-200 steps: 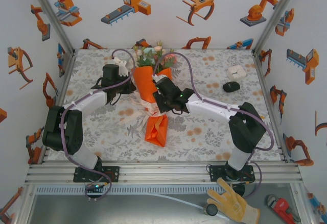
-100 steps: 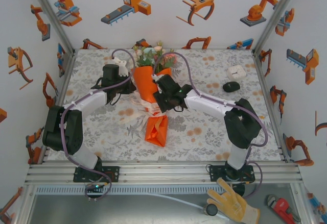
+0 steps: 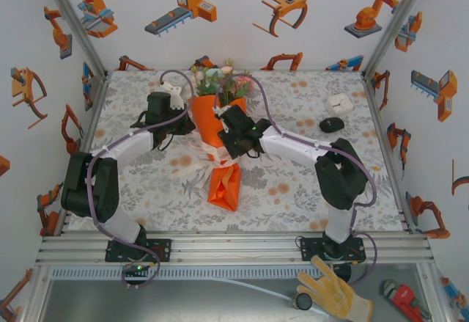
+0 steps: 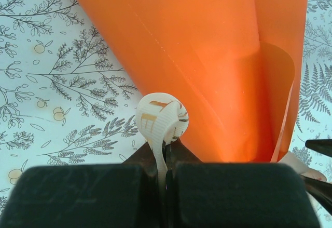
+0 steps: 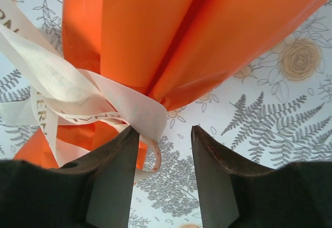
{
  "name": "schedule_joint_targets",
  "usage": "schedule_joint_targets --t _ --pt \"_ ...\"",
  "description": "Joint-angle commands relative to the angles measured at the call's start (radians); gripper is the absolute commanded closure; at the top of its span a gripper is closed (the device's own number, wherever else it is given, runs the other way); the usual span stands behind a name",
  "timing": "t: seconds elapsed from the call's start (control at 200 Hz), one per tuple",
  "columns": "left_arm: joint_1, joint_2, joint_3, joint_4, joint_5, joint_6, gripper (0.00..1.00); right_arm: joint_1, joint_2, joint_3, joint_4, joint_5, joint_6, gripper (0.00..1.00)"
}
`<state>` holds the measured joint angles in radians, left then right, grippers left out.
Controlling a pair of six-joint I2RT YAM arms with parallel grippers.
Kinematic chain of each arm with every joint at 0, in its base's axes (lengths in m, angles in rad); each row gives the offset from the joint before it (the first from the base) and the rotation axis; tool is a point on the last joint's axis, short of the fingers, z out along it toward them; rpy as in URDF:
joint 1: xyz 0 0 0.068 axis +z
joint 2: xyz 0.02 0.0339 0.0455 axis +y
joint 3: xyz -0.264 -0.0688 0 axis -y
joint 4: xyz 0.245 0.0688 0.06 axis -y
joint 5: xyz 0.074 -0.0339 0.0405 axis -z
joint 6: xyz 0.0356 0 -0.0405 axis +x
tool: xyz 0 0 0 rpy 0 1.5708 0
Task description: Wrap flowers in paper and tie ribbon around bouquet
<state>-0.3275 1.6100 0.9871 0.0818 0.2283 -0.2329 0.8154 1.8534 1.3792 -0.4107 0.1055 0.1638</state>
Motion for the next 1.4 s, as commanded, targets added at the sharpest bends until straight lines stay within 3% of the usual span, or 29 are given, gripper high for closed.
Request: schedule_joint_targets --t 0.0,0.28,0.521,0.631,0.846,1.136,1.297,1.397 --pt "-0.004 0.005 0.029 -0.008 0.013 0.009 1.0 -0.002 0.01 0.011 0.032 0.057 -0.038 0.57" --pt "-0.003 0.006 0.027 -0.008 0.011 0.009 1.0 0.011 -0.012 -0.071 0.171 0.06 -0.054 0.6" --pt "-0.004 0.007 0.023 -0.007 0.013 0.007 1.0 0.096 -0.062 -0.163 0.309 0.349 -0.121 0.59" --pt "-0.004 0.005 0.022 -0.007 0.011 0.008 1.0 0.104 -0.106 -0.201 0.343 0.377 -0.126 0.56" --pt "-0.004 0.004 0.022 -0.005 0.016 0.005 1.0 0.104 -0.134 -0.202 0.277 0.196 -0.082 0.5" --pt "-0.003 0.005 0.024 -0.007 0.016 0.005 1.0 0.096 -0.228 -0.187 0.235 0.075 -0.031 0.5" --pt "-0.003 0.004 0.023 -0.008 0.02 0.003 1.0 -0.093 -0.237 -0.132 0.163 -0.262 0.072 0.57" --pt "-0.005 0.003 0.022 -0.009 0.032 0.005 1.0 -0.201 -0.163 -0.077 0.1 -0.411 0.11 0.64"
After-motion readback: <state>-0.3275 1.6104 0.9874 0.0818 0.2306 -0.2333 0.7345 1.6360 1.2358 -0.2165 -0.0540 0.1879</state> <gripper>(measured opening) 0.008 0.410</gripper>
